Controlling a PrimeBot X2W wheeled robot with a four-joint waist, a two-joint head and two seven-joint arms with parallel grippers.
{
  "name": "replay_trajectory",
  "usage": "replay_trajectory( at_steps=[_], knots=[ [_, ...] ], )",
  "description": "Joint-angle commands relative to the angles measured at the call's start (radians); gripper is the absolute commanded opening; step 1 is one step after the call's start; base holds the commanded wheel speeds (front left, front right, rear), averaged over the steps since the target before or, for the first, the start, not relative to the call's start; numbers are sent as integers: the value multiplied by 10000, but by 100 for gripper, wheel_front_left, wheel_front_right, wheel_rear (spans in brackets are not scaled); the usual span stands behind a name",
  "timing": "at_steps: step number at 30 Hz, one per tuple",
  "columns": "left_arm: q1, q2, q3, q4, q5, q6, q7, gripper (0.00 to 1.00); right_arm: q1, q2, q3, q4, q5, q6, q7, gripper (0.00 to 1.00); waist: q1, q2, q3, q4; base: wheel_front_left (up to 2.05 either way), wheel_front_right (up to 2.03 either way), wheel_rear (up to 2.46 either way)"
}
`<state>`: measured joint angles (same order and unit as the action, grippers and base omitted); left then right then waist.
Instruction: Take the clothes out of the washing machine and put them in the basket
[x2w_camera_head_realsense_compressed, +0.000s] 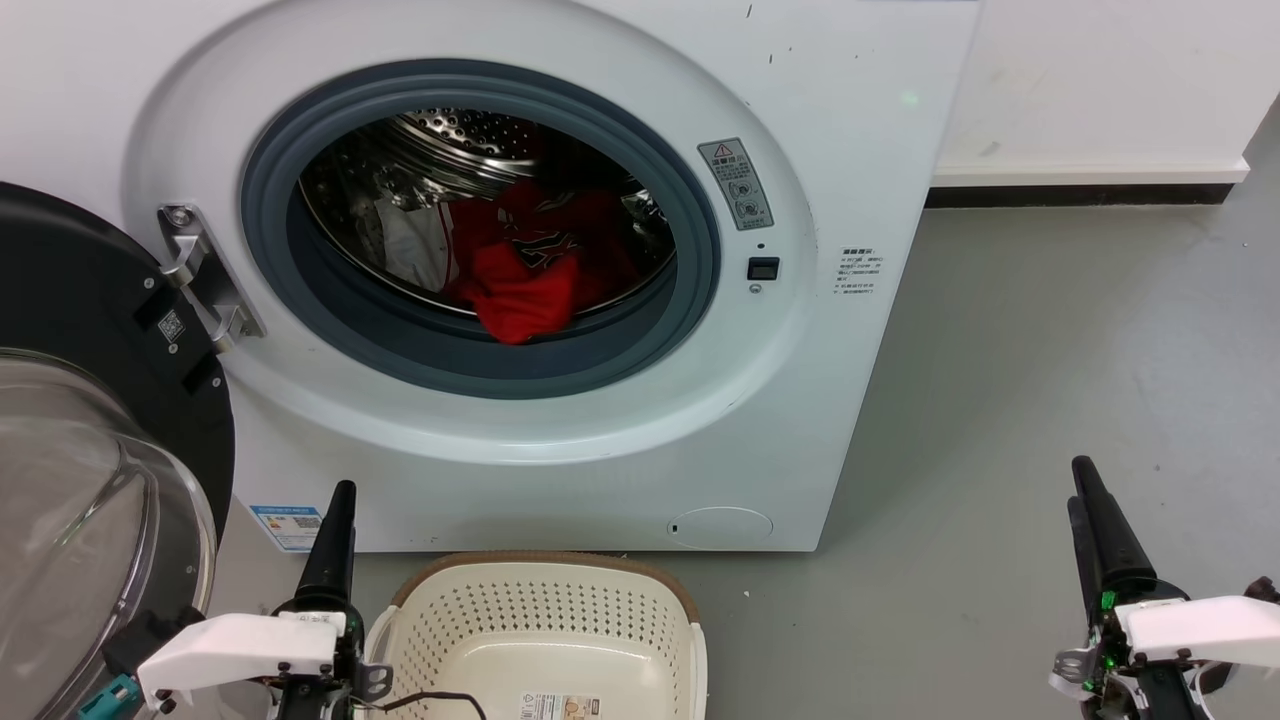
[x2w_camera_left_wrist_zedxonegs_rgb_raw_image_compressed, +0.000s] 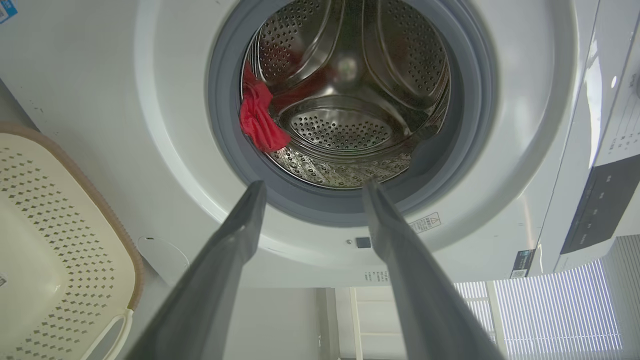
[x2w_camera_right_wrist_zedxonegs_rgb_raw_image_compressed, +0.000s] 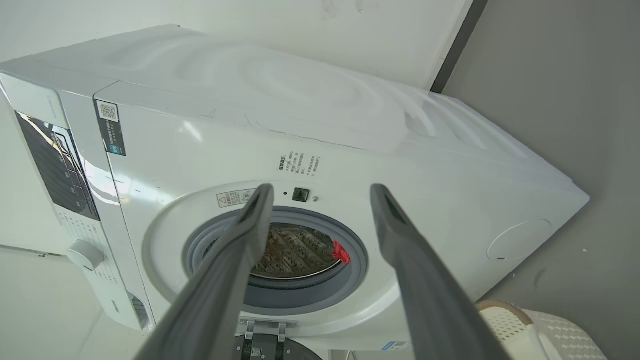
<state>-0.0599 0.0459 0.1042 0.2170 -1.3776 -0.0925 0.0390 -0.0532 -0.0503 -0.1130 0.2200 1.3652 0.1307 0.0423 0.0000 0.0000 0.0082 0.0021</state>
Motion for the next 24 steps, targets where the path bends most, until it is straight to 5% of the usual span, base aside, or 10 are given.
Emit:
replay_trajectory(
  at_steps=[1, 24],
  knots=[
    [-59, 24, -38, -320, 520, 94, -126, 100, -27, -13, 36, -365, -581, 0, -131, 100, 0, 0, 7, 0, 0, 0, 0],
    [259, 33, -764, -1042, 4973, 922, -1024, 100, 473, -11, 557, -1600, -5731, 0, -1038, 100, 0, 0, 41, 9, 0, 0, 0]
  ],
)
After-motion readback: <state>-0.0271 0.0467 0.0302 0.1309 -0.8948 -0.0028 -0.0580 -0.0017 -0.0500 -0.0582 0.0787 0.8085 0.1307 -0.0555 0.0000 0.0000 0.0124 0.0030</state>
